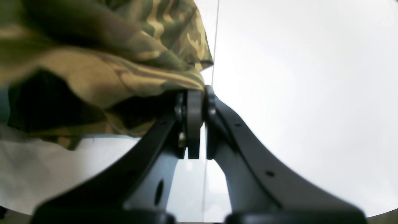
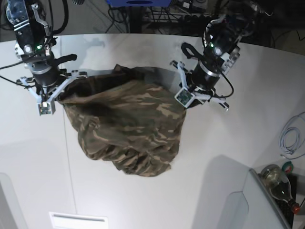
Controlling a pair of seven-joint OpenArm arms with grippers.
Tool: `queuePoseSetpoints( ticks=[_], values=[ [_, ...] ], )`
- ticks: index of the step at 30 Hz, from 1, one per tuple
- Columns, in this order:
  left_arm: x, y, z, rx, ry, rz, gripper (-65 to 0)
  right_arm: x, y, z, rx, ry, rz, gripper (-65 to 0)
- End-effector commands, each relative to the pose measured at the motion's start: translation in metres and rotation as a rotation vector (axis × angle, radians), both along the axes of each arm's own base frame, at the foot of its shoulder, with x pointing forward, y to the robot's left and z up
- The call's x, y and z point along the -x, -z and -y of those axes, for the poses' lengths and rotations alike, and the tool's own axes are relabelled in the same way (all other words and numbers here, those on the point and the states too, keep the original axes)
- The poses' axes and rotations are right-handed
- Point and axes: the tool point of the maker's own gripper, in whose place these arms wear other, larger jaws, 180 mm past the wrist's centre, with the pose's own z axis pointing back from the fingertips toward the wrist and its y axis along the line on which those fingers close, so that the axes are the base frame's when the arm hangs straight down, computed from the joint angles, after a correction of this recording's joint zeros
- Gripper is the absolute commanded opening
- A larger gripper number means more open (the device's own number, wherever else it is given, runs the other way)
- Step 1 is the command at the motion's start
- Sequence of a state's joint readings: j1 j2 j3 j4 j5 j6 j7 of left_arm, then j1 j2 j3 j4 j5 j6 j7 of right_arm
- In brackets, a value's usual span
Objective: Layout the t-shirt on the table in an organized manner, then fold the t-shirt properly
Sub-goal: 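Lift the shirt with both grippers and shake it out flat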
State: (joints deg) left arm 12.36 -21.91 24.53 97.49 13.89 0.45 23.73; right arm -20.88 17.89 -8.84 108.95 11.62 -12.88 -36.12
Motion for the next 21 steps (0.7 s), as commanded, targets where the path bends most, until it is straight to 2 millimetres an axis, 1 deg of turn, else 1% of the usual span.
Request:
queuePoseSetpoints(
  ticks=[1, 4, 6, 7, 10, 12, 13, 14, 15, 17, 19, 20, 21],
  values=[
    [-0.003, -0.004, -0.010, -0.049, -0.005, 0.041, -65.0, -0.007, -0.009, 0.004, 0.014, 0.001, 0.041, -64.8],
    [0.019, 0.020, -0.022, -0.115, 0.000, -0.017, -65.0, -0.007, -0.005, 0.008, 0.021, 0.009, 0.031, -64.8],
    [0.026, 0.025, -0.036, -0.125, -0.038, -0.041, -65.0, -0.010, 0.000, 0.013, 0.031, 0.018, 0.022, -64.8],
    [0.028, 0.025, -0.044, -0.135, -0.058, -0.043, -65.0, -0.009, 0.003, 0.015, 0.035, 0.020, 0.012, -64.8],
    [0.031, 0.009, -0.061, -0.148, -0.117, -0.033, -65.0, -0.004, 0.004, 0.013, 0.033, 0.016, -0.015, -64.8],
    [0.027, -0.005, -0.065, -0.154, -0.154, -0.029, -65.0, 0.001, 0.008, 0.010, 0.030, 0.014, -0.053, -64.8],
    [0.025, -0.009, -0.065, -0.156, -0.163, -0.026, -65.0, 0.002, 0.010, 0.010, 0.030, 0.009, -0.063, -64.8],
    [0.017, -0.014, -0.064, -0.156, -0.163, -0.010, -65.0, -0.003, 0.009, 0.007, 0.031, -0.014, -0.056, -64.8],
    [0.002, -0.023, -0.058, -0.143, -0.159, 0.025, -65.0, -0.010, 0.010, 0.005, 0.033, -0.044, -0.052, -64.8],
    [-0.029, -0.033, -0.042, -0.126, -0.136, 0.077, -65.0, -0.038, 0.006, 0.008, 0.051, -0.088, -0.028, -64.8],
    [-0.070, -0.043, -0.020, -0.110, -0.112, 0.130, -65.0, -0.078, -0.001, 0.015, 0.081, -0.136, 0.000, -64.8],
    [-0.089, -0.044, -0.014, -0.117, -0.118, 0.133, -65.0, -0.098, -0.005, 0.023, 0.105, -0.153, 0.010, -64.8],
    [-0.114, -0.047, -0.007, -0.127, -0.133, 0.133, -65.0, -0.123, -0.014, 0.029, 0.124, -0.174, 0.029, -64.8]
  ],
)
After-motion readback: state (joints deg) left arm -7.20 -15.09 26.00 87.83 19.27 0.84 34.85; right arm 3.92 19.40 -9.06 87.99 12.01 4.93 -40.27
